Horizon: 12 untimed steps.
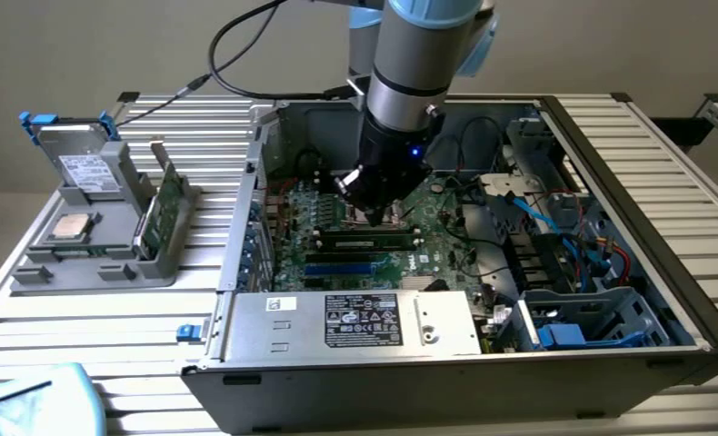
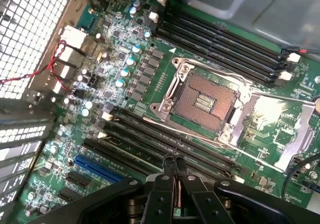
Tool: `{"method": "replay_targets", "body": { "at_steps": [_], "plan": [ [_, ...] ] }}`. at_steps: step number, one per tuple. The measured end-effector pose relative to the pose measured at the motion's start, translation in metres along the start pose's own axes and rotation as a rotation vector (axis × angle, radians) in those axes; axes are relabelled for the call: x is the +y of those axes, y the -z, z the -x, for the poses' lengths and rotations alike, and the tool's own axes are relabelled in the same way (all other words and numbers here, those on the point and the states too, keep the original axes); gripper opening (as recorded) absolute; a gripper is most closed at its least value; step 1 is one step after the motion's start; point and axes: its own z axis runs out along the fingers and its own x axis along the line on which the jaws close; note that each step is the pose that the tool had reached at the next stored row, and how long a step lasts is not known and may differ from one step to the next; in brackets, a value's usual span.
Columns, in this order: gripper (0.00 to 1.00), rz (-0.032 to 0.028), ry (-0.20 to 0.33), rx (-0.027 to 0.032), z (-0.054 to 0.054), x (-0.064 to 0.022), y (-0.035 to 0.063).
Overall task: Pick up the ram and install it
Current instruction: 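Press down the ram until it locks into place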
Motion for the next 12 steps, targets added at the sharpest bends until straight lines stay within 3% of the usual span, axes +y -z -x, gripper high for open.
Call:
{"method": "replay_targets", "body": {
  "at_steps": [1, 4, 12],
  "plan": [
    [0.11, 0.0044, -0.022, 0.0059, 0.0, -0.0001, -0.0005],
    [0.11, 0.0096, -0.057, 0.0107, 0.0, -0.0001, -0.0011],
    [0.11, 0.0157, -0.154, 0.0051, 0.0001, -0.0002, -0.0017]
  ]
}}
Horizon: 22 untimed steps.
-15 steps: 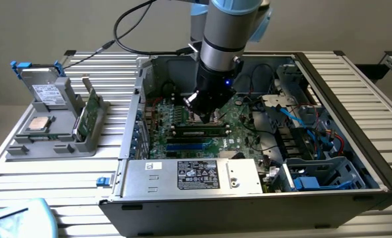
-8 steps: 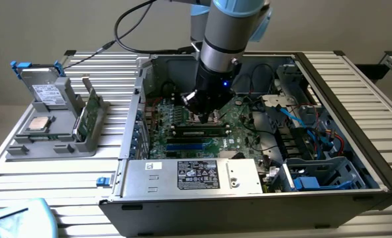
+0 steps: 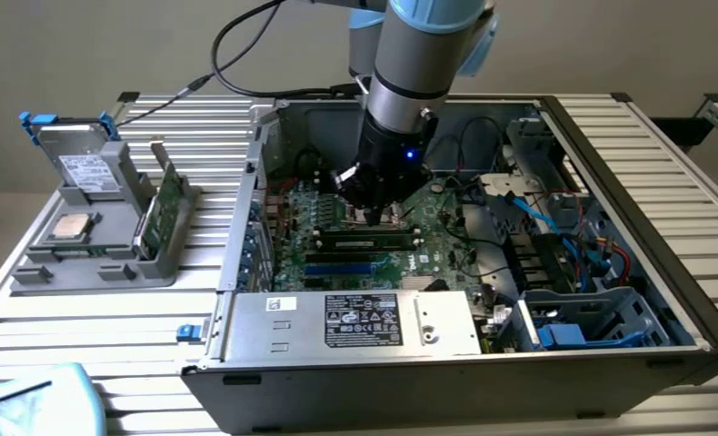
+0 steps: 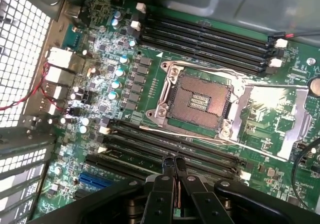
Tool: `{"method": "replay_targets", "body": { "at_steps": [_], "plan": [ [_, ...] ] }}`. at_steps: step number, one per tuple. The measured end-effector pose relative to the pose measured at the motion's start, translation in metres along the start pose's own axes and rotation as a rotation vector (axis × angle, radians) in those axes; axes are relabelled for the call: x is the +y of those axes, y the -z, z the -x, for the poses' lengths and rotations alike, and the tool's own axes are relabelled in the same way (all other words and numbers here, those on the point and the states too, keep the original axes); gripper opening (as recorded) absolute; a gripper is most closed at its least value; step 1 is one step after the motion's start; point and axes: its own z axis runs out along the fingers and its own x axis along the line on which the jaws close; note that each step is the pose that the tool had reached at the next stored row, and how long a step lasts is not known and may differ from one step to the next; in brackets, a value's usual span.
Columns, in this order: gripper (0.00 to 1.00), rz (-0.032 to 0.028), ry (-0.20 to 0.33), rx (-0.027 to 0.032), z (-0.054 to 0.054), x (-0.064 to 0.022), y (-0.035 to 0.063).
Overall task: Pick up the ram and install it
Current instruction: 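Press down the ram until it locks into place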
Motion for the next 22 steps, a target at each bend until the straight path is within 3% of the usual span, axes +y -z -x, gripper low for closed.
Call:
{"method": "replay_targets", "body": {
  "at_steps": [5, 8, 10, 17, 22],
  "plan": [
    [0.11, 0.0028, -0.055, -0.0029, 0.0, 0.0, 0.0],
    [0.11, -0.0003, -0.081, -0.0025, 0.0, 0.0, -0.0001],
    [0.11, -0.0051, -0.097, -0.0016, 0.0, 0.0, 0.0],
    [0.11, -0.03, -0.156, -0.001, 0.0, 0.0, -0.0001],
    [0.11, -0.0408, -0.206, -0.003, 0.0, 0.0, -0.0001]
  ]
}}
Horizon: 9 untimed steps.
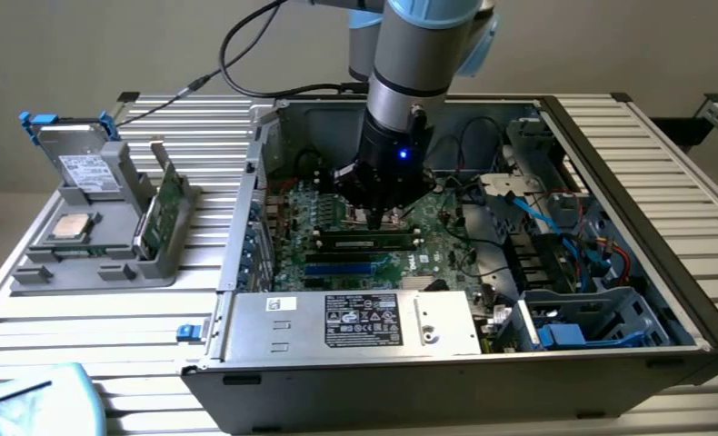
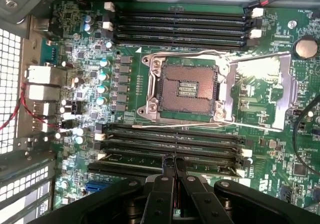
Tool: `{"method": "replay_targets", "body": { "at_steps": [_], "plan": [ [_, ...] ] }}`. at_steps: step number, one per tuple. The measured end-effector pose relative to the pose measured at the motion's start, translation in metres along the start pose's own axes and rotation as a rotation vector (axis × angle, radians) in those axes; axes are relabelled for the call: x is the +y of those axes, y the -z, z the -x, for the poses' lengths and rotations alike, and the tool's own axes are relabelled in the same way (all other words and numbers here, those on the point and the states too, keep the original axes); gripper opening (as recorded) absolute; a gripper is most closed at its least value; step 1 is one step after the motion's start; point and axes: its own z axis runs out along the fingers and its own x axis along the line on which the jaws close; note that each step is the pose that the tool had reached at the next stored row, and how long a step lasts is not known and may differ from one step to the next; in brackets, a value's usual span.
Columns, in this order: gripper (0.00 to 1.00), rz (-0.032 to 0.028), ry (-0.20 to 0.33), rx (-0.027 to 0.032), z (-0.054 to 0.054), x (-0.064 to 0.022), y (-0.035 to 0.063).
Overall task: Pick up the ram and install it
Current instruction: 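Press down the ram until it locks into place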
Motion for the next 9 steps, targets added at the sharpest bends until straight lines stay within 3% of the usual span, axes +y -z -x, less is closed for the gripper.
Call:
{"method": "replay_targets", "body": {
  "at_steps": [5, 9],
  "plan": [
    [0.11, -0.0059, -0.052, -0.0025, 0.0, 0.0, 0.0],
    [0.11, -0.0038, -0.093, -0.0046, 0.0, 0.0001, 0.0]
  ]
}}
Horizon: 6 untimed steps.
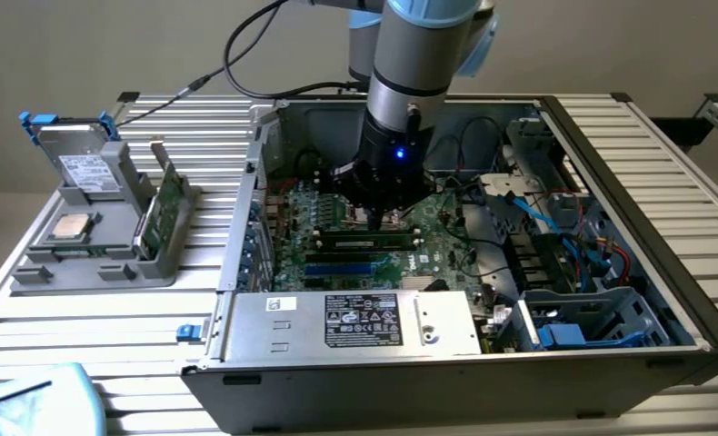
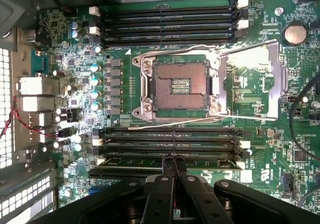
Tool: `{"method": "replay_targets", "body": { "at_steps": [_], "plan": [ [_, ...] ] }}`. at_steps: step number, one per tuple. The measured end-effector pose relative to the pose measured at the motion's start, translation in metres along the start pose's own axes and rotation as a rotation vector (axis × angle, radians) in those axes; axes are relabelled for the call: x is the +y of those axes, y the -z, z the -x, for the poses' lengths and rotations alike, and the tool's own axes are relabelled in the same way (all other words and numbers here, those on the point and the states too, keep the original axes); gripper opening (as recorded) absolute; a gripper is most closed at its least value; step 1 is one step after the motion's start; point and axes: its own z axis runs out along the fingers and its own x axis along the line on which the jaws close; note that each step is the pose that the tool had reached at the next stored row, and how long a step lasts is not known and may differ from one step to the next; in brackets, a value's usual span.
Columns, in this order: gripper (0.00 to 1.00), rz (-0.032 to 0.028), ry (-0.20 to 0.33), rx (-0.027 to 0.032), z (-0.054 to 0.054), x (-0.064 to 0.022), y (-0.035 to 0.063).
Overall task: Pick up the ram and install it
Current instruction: 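Press down the ram until it locks into place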
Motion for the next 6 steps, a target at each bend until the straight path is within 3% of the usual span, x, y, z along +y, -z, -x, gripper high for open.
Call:
{"method": "replay_targets", "body": {
  "at_steps": [6],
  "plan": [
    [0.11, 0.0, -0.001, 0.0, 0.0, -0.0001, 0.0]
  ]
}}
